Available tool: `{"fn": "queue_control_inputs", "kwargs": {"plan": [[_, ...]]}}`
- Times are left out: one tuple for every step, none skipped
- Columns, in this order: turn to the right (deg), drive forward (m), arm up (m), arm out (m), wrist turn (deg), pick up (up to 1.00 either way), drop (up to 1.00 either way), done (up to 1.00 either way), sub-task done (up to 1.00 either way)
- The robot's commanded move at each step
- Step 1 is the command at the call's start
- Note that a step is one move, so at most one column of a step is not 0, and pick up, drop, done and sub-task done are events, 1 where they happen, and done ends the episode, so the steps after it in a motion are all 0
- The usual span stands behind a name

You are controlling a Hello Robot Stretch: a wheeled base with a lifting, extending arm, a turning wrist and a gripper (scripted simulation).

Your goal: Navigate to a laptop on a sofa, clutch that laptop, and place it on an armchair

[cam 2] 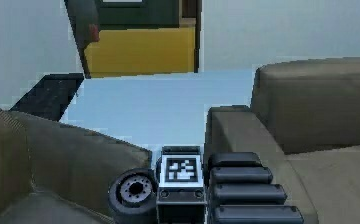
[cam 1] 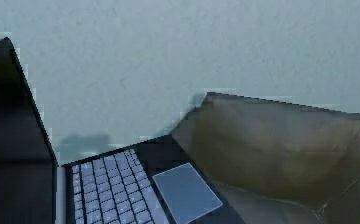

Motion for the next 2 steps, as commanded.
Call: {"fn": "queue_control_inputs", "kwargs": {"plan": [[-45.0,0.0,0.0,0.0,0.0,0.0,0.0,0.0,0.0],[-45.0,0.0,0.0,0.0,0.0,0.0,0.0,0.0,0.0]]}}
